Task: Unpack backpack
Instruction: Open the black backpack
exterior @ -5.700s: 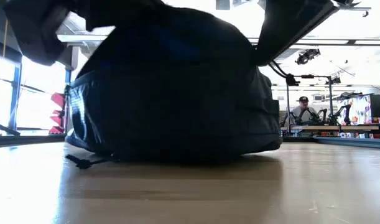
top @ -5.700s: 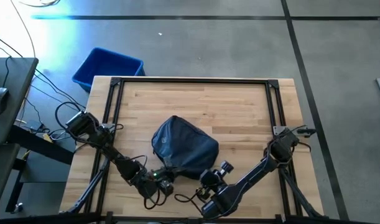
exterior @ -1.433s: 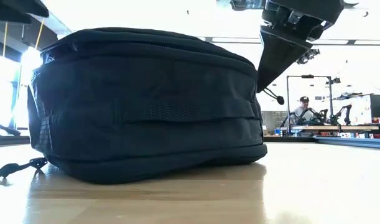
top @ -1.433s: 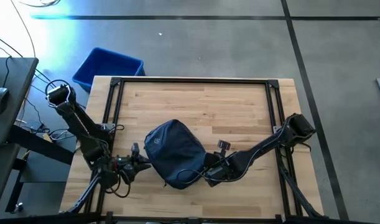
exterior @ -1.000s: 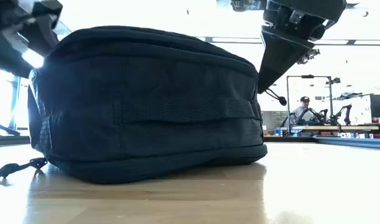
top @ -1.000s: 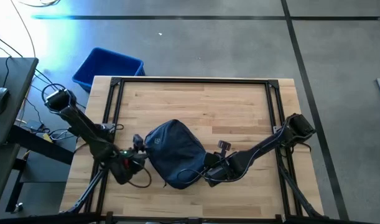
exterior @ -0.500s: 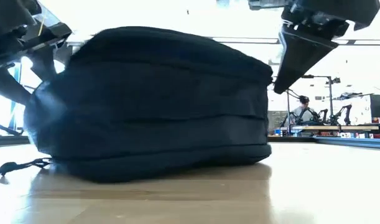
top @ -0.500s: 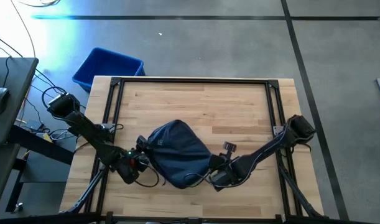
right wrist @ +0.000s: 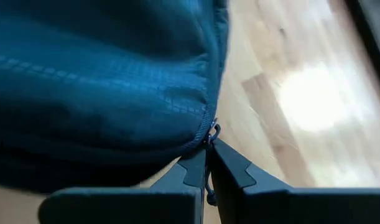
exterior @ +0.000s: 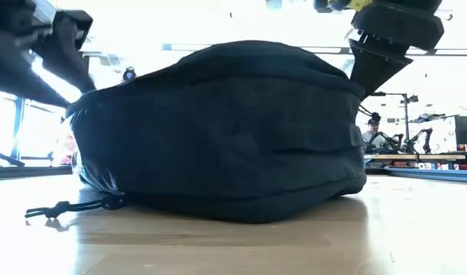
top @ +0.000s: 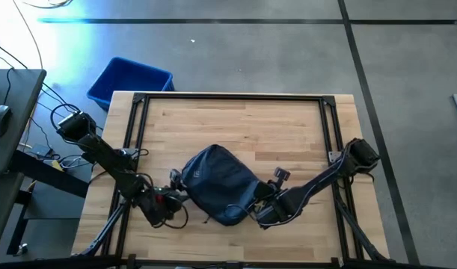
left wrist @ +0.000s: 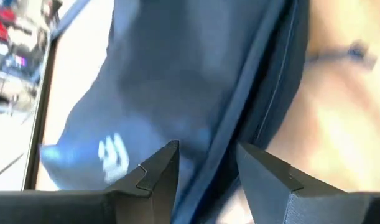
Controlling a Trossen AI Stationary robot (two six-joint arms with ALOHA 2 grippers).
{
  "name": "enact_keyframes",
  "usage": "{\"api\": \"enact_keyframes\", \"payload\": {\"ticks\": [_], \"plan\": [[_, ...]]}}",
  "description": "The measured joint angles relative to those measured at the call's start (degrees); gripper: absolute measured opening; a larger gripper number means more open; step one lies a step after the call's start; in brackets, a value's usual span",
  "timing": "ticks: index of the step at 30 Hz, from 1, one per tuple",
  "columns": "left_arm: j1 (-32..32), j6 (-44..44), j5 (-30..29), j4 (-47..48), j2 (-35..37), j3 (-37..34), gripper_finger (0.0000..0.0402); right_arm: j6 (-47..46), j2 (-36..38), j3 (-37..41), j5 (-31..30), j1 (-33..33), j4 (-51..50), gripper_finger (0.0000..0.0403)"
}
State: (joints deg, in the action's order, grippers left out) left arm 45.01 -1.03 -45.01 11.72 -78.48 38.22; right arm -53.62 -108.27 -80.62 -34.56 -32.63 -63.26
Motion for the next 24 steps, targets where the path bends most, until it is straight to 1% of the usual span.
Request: {"api": "enact_keyframes", "payload": {"ticks": [3,5,7,11,14,18,21,24], "plan": [[0.00,-5.23,0.05,-10.81,0.00,0.00,0.0138,2.08,0.00,0.00,2.42,-0.07,5.78,0.0000],[-0.26,-7.87,1.07,-18.30,0.00,0.00,0.0138,5.32,0.00,0.00,3.92,-0.08,10.32,0.0000],[-1.23,-9.52,4.83,-24.81,0.00,0.00,0.0138,8.04,0.00,0.00,5.06,-0.07,14.26,0.0000],[-4.78,-9.67,17.16,-35.04,-1.05,0.02,0.0138,11.61,0.00,0.00,4.58,-0.08,21.13,0.0000],[-7.44,-9.79,22.43,-39.38,-3.46,0.02,0.0138,13.89,0.00,0.04,3.52,0.03,27.31,0.0000],[-9.97,-11.15,24.98,-42.57,-8.03,0.22,0.0138,16.91,0.00,0.04,3.32,0.43,35.18,0.0000],[-10.57,-11.83,25.23,-42.93,-11.50,2.02,0.0138,19.15,-0.34,0.04,3.33,0.61,39.48,0.0000],[-10.20,-13.60,22.90,-42.95,-14.40,4.27,0.0138,20.23,-1.47,0.04,4.12,0.65,41.71,0.0000]]}}
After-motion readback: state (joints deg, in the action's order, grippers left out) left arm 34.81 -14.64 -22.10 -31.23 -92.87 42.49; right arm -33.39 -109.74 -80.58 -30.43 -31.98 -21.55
